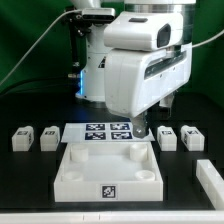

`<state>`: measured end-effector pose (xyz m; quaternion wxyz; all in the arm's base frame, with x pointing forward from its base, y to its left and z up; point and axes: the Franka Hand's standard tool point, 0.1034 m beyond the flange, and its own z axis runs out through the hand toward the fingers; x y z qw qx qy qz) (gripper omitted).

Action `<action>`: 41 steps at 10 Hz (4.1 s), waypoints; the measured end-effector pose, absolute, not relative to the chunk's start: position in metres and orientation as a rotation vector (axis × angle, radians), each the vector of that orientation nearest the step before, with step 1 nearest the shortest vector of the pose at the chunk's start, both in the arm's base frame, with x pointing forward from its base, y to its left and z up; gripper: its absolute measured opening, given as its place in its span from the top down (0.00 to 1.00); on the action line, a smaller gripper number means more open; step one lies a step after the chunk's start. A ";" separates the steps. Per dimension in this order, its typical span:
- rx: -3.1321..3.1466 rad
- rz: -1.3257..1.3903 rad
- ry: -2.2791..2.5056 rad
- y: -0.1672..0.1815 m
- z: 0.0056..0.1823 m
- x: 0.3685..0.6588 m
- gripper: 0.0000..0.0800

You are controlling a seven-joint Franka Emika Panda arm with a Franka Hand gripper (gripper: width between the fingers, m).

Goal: Assemble one leg

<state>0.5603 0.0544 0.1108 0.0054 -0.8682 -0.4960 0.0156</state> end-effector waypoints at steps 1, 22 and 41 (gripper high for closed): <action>-2.573 0.032 -1.789 0.046 0.104 0.535 0.19; -2.178 0.055 -2.161 -0.001 0.014 0.420 0.92; -2.227 -0.044 -2.135 0.067 0.013 0.489 0.53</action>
Offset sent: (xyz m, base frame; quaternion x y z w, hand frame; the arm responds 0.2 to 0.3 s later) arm -0.0780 -0.0156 -0.0383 -0.0201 0.0462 -0.2877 0.9564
